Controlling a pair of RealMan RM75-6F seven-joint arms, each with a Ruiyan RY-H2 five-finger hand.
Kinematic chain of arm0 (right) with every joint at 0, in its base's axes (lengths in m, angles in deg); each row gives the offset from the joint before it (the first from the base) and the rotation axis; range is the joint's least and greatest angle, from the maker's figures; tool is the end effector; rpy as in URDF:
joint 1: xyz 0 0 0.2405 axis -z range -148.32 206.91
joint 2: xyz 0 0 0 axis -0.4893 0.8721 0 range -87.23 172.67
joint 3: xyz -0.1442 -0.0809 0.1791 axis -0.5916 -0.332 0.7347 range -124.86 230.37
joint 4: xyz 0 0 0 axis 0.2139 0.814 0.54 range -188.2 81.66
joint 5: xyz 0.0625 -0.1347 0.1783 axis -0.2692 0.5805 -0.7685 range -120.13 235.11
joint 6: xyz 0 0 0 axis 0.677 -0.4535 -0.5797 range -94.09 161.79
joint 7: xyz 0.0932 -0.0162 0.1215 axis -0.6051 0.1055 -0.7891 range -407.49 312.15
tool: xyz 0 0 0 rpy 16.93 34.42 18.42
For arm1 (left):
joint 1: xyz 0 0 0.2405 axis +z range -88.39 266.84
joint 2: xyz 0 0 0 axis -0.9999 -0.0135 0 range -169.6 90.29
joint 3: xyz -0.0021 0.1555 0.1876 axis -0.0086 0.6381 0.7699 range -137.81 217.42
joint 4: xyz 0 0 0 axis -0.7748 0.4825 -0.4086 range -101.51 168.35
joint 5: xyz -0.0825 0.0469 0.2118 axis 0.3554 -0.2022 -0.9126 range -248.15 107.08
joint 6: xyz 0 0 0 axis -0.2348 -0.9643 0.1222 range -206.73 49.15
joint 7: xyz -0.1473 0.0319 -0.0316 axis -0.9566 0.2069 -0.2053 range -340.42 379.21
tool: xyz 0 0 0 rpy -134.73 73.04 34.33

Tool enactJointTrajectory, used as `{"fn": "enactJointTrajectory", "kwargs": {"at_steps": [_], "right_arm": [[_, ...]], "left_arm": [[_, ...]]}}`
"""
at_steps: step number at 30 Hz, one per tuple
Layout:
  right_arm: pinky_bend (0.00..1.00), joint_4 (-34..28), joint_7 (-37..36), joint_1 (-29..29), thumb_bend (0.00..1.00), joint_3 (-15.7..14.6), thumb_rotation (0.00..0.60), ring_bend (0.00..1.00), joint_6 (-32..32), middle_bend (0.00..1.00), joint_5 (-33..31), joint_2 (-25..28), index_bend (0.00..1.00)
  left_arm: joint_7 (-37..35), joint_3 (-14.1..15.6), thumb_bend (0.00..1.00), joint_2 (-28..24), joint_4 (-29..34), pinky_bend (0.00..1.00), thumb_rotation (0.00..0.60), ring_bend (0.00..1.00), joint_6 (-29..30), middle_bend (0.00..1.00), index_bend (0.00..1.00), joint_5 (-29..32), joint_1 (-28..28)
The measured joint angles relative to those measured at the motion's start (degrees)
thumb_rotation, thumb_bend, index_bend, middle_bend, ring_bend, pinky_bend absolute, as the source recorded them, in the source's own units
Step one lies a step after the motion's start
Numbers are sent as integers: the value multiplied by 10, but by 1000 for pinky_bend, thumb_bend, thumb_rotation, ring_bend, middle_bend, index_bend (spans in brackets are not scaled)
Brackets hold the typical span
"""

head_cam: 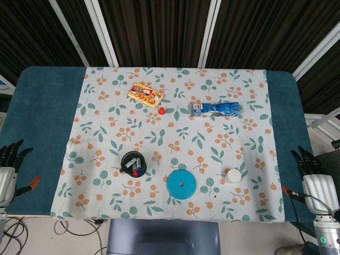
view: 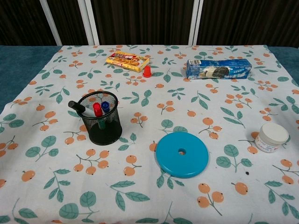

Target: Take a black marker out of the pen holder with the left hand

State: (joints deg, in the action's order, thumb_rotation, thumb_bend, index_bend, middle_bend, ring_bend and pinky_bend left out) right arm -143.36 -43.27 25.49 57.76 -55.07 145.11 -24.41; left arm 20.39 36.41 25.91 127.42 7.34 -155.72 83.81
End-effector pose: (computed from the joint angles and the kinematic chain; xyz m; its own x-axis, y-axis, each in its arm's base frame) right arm -0.3037 -0.1943 0.1344 0.4499 0.0950 0.8880 -0.8914 -0.0127 0.4530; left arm -0.2975 0.1962 0.1272 0.3594 -0.0244 0.9329 0.9330 -0.0085 -0.3597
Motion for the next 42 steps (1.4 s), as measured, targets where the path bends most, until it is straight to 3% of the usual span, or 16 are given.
{"fn": "enactJointTrajectory", "kwargs": {"at_steps": [27, 36, 42], "right_arm": [[187, -2, 1, 0, 99, 0, 600, 92, 2, 20, -2, 0, 97], [187, -4, 4, 0, 99, 0, 600, 92, 4, 21, -6, 0, 98], [187, -4, 9, 0, 99, 1, 600, 92, 5, 20, -8, -2, 98]], "left_arm": [[-11, 3, 205, 9, -23, 0, 600, 0, -3, 22, 204, -25, -9], [-33, 7, 206, 54, -83, 0, 600, 0, 15, 28, 243, -86, -29], [-39, -2, 206, 86, -104, 0, 600, 0, -27, 28, 253, -97, -77]]}}
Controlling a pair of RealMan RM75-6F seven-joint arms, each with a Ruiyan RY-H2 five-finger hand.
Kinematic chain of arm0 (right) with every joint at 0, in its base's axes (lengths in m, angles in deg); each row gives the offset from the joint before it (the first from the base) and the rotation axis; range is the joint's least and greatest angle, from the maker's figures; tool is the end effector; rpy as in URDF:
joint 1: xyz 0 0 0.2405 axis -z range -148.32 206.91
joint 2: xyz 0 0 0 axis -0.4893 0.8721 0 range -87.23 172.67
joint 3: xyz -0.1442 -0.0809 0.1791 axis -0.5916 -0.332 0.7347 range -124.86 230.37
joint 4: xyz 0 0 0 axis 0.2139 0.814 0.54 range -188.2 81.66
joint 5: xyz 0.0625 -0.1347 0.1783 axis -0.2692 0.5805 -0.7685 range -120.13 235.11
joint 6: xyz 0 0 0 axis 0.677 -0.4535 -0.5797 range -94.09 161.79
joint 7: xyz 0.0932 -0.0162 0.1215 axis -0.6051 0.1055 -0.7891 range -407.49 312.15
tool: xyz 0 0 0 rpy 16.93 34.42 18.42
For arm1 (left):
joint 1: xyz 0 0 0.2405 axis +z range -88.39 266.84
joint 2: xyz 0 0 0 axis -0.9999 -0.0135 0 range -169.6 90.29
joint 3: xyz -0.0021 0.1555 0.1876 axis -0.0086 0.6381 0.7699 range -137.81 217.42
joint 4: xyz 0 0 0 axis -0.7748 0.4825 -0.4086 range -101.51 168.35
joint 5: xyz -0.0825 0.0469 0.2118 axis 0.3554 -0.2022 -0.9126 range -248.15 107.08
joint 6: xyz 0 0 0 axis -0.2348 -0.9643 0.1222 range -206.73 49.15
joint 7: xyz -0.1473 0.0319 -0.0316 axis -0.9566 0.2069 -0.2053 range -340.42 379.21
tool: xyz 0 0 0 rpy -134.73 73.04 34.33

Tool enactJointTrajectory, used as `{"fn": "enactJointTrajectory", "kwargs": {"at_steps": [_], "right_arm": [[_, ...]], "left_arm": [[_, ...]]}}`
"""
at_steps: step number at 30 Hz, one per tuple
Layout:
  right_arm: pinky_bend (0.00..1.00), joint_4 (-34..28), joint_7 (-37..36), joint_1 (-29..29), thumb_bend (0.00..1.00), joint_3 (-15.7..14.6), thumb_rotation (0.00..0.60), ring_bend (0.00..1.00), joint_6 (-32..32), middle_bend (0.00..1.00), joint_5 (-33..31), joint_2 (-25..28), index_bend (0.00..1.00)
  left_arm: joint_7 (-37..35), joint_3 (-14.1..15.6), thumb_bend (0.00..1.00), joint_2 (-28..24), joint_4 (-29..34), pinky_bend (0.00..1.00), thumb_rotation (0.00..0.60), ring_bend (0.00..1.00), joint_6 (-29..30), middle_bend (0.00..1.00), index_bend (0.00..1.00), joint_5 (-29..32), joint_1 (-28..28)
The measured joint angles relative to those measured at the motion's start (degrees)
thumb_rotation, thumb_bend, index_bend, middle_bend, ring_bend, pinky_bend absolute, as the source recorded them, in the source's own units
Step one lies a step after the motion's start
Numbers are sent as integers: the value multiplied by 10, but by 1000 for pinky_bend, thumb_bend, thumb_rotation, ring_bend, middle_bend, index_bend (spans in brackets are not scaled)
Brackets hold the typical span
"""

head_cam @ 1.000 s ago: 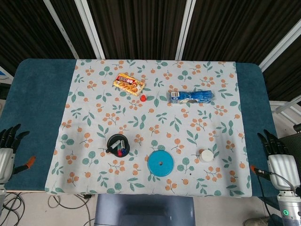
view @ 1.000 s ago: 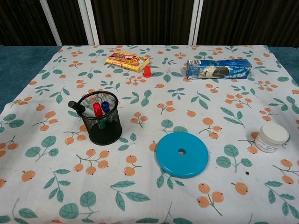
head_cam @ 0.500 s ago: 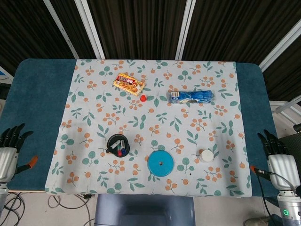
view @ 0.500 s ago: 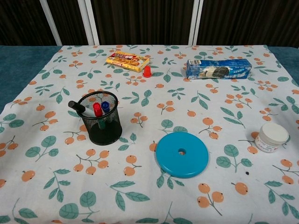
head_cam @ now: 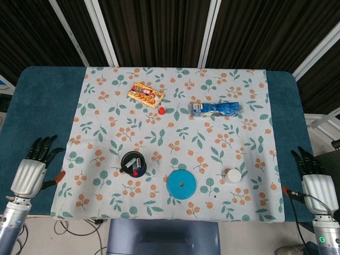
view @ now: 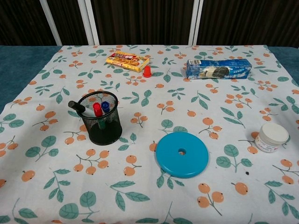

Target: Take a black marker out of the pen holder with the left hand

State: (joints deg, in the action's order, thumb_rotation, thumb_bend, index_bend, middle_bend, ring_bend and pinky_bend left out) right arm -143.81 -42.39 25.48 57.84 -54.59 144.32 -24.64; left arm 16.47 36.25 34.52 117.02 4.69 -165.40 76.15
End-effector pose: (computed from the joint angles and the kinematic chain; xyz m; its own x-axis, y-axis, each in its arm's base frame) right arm -0.3039 -0.1947 0.1322 0.4531 0.0864 0.8873 -0.8906 0.0005 0.4548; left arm -0.2681 0.2344 0.0806 0.3424 -0.0224 0.9393 0.8982 -0.2855 -0.3342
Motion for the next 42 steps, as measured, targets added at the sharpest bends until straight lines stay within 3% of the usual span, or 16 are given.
{"fn": "enactJointTrajectory", "kwargs": {"at_steps": [8, 20, 28, 42], "right_arm": [[187, 1, -1, 0, 99, 1, 600, 93, 1, 20, -3, 0, 98], [187, 0, -4, 1, 100, 1, 600, 93, 0, 20, -3, 1, 98], [187, 1, -8, 1, 99, 2, 600, 92, 0, 21, -3, 3, 97], [187, 1, -11, 1, 99, 2, 600, 92, -1, 20, -3, 3, 98]], "left_arm": [[-1, -7, 205, 45, 6, 0, 600, 0, -66, 35, 274, -17, -69], [40, 2, 250, 105, 4, 0, 600, 0, -118, 49, 327, -11, -108], [48, 2, 309, 138, -20, 0, 600, 0, -129, 56, 404, 1, -126], [59, 5, 324, 158, -25, 0, 600, 0, -132, 59, 438, 10, -143]]}}
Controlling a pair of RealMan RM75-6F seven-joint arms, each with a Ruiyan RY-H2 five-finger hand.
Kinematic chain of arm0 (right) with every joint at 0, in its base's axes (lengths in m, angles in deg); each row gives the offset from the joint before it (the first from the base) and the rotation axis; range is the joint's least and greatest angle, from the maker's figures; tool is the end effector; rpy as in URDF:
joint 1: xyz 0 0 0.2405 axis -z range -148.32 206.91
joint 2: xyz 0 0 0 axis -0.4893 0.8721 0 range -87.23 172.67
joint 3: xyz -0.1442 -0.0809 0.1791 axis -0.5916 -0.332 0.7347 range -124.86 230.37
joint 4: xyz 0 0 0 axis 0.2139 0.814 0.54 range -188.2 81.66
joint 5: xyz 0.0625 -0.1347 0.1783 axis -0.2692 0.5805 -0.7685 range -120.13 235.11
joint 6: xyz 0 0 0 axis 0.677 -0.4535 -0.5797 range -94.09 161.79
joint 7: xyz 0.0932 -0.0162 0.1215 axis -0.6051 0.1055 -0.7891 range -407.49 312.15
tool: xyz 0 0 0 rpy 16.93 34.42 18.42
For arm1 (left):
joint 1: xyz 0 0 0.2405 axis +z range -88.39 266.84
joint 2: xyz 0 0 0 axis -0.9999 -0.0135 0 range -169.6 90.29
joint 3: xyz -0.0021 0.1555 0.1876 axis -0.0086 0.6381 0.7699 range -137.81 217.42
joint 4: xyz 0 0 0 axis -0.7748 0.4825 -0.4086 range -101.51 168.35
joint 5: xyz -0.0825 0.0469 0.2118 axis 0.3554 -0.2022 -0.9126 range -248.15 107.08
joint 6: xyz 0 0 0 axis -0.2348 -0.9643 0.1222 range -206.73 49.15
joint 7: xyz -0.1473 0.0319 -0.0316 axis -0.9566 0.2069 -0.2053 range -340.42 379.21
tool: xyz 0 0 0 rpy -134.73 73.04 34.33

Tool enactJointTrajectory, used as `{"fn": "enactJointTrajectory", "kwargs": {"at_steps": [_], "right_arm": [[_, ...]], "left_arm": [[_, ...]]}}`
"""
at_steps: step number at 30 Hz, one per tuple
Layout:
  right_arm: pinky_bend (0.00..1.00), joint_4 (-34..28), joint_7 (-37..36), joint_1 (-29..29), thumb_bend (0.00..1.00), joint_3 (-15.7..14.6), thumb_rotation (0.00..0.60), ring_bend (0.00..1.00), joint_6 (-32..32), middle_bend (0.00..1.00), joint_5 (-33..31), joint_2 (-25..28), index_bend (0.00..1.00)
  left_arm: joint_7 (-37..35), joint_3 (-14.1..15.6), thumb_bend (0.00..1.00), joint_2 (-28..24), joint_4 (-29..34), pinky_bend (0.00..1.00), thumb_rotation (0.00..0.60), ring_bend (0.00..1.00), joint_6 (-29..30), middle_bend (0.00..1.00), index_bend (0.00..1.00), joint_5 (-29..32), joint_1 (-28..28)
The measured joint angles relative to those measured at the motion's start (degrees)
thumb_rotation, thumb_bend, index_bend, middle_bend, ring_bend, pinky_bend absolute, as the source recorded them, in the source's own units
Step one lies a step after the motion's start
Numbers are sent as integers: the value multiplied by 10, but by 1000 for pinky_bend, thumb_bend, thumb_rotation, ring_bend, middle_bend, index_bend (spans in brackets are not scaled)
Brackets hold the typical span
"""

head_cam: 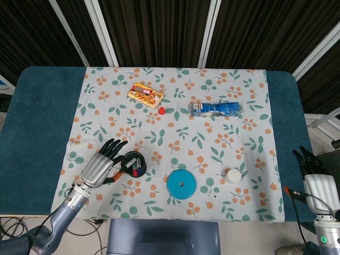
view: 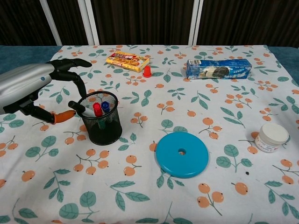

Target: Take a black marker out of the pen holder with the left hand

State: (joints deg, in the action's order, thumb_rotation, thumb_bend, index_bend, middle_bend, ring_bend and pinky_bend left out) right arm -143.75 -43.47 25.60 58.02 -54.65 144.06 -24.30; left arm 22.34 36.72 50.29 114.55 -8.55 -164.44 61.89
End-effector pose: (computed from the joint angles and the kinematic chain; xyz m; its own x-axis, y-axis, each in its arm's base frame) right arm -0.3055 -0.1948 0.1351 0.4422 0.0897 0.8924 -0.8962 0.0058 0.4436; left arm -0.1737 0.2694 -0.0333 0.3248 0.1512 0.9336 0.8326 -0.5140 -0.2064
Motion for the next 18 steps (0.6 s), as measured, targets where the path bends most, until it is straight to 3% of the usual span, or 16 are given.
{"fn": "enactJointTrajectory", "kwargs": {"at_steps": [18], "right_arm": [[187, 0, -1, 0, 99, 0, 600, 93, -1, 20, 0, 0, 98]], "left_arm": [[30, 1, 324, 0, 14, 0, 600, 0, -1, 59, 503, 18, -8]]}}
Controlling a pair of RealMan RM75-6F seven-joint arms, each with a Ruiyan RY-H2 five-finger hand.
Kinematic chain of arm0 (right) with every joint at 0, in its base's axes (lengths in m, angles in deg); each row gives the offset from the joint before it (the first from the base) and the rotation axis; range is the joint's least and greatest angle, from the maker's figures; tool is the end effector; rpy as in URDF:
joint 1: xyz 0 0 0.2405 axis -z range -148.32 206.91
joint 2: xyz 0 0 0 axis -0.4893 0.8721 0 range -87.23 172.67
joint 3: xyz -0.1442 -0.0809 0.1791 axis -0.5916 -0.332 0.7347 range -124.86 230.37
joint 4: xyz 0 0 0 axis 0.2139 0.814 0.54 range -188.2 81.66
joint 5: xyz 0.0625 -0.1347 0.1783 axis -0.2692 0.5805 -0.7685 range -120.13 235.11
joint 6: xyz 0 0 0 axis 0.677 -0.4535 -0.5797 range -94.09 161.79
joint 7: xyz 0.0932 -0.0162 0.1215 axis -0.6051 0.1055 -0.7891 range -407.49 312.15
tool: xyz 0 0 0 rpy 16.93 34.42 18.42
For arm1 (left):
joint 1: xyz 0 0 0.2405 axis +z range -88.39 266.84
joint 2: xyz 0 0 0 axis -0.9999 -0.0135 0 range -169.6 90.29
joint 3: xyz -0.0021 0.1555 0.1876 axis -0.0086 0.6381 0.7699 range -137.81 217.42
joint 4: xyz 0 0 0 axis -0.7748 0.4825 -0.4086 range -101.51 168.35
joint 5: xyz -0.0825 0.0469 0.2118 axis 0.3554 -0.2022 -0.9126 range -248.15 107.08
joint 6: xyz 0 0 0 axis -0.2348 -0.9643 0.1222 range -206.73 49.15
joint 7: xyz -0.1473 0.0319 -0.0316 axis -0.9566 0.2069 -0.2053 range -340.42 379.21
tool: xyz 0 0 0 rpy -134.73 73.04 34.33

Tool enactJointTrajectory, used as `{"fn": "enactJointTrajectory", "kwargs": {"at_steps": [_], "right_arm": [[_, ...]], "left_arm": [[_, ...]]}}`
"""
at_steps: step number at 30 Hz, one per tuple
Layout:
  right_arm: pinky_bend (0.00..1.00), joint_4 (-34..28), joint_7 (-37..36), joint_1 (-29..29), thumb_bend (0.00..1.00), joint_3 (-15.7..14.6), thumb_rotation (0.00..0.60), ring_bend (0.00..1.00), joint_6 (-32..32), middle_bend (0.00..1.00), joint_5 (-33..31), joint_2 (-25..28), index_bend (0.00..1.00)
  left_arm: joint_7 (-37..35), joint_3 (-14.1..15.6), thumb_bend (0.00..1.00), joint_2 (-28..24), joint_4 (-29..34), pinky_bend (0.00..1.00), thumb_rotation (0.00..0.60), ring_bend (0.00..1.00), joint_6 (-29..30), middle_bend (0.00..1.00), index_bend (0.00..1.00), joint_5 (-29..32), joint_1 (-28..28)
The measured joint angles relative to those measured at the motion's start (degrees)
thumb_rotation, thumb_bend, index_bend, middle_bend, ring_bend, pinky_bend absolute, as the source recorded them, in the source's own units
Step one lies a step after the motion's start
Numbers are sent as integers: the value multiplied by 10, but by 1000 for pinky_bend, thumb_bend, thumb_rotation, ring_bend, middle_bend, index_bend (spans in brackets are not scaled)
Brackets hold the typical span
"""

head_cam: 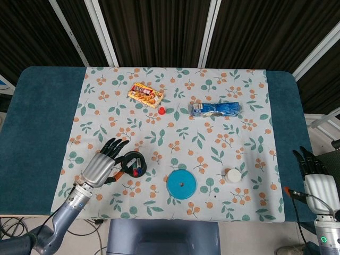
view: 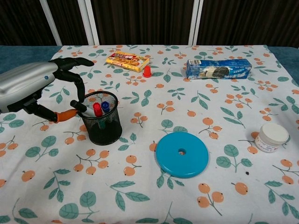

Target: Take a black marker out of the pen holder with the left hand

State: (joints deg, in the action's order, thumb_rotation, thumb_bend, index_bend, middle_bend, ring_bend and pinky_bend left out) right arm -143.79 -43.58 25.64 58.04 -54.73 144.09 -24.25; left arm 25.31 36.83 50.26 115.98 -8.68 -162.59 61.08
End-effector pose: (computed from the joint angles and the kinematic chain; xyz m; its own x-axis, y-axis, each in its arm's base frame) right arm -0.3054 -0.1946 0.1355 0.4407 0.0912 0.8930 -0.8970 0.0058 0.4420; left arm -0.1681 0.2705 -0.0340 0.3438 0.1412 0.9284 0.8289 -0.5102 -0.2294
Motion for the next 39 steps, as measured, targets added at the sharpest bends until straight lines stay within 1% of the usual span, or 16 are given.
{"fn": "enactJointTrajectory", "kwargs": {"at_steps": [10, 18, 28, 34, 39], "right_arm": [[187, -2, 0, 0, 99, 1, 600, 93, 1, 20, -3, 0, 98], [187, -2, -1, 0, 99, 0, 600, 92, 2, 20, -2, 2, 97], [187, -2, -2, 0, 99, -1, 600, 92, 2, 20, 0, 2, 98], [187, -2, -2, 0, 99, -1, 600, 92, 2, 20, 0, 2, 97], [187, -1, -1, 0, 99, -1, 600, 92, 2, 20, 0, 1, 98]], "left_arm": [[8, 2, 325, 2, 0, 0, 600, 0, -9, 59, 500, 9, -7], [12, 3, 333, 2, 0, 0, 600, 0, -13, 61, 535, 16, -9], [18, 1, 353, -1, 10, 0, 600, 0, -12, 68, 550, 18, -14], [15, -1, 353, -13, 28, 0, 600, 0, -1, 69, 552, 13, -13], [12, -2, 353, -41, 59, 0, 600, 0, 23, 69, 554, -1, -8]]}}
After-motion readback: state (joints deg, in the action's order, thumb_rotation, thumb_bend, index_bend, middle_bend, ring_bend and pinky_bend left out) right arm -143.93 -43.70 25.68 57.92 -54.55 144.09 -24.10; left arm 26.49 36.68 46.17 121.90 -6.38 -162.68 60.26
